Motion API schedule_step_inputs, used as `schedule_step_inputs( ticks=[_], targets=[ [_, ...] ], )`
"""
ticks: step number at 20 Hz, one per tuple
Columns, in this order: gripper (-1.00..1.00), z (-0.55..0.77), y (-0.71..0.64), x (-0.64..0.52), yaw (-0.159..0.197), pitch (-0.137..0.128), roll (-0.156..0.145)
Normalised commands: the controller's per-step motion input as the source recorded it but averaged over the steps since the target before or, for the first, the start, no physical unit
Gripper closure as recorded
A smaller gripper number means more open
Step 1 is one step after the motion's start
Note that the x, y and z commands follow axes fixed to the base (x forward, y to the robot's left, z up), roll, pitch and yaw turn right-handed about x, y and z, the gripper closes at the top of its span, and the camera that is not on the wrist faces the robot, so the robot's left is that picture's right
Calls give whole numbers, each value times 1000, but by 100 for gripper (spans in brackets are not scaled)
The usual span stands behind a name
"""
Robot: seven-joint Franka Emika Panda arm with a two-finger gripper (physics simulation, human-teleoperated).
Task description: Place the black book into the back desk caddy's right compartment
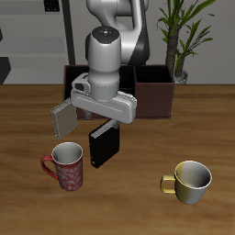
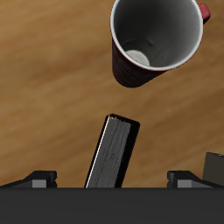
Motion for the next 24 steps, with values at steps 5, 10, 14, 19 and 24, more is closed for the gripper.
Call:
schedule_step_inputs(
  ticks=[5, 10, 14, 19, 24],
  targets=[
    [-100, -122, -34, 69, -18, 19, -9],
    [-100, -136, -47, 38, -20, 19, -11],
    [-100, -234, -64, 15, -11, 39, -20],
    [-100, -154, -82, -34, -15, 14, -10],
    [-100, -267, 0, -21, -22, 37, 20]
  ],
)
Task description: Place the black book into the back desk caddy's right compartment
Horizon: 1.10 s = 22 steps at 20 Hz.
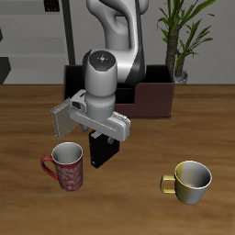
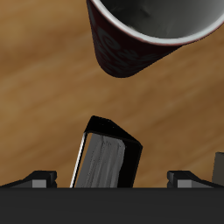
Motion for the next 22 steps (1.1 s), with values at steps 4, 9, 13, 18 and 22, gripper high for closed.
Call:
schedule_step_inputs(
  ticks=[4, 9, 13, 18, 22],
  targets=[
    [100, -240, 123, 37, -8, 37, 21],
    [100, -77, 49, -5, 11, 6, 9],
    [100, 120, -80, -89, -3, -11, -16],
    [100, 265, 43, -110, 20, -13, -15],
    [100, 391, 77, -143, 22, -35, -6]
  ],
)
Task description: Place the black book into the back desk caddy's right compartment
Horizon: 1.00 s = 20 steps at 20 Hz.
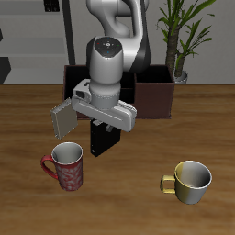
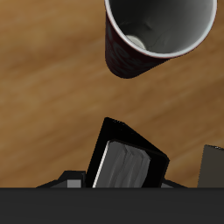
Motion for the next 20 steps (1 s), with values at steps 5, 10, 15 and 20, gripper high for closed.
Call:
schedule_step_inputs(
  ticks=[5, 10, 15, 20],
  targets=[
    [100, 454, 18, -152, 33, -38, -25],
    [100, 471, 48, -232, 31, -34, -18],
    [100, 502, 106, -307, 63, -29, -21],
    [100, 529, 222, -335, 100, -85, 6]
  ],
)
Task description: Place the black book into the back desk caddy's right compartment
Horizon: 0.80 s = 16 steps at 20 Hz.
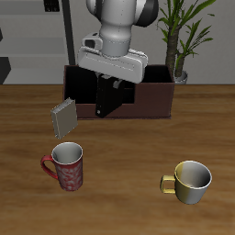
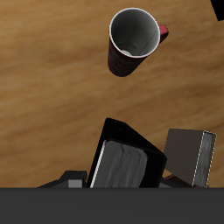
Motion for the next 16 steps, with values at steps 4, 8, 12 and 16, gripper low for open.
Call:
schedule_step_inputs(
  ticks=[4, 8, 12, 16],
  targets=[
    [100, 384, 111, -224, 31, -42, 8],
    [100, 533, 138, -301, -2, -49, -30],
    [100, 491, 108, -245, 7, -59, -13],
    [100, 422, 213, -303, -1, -47, -6]
  ],
)
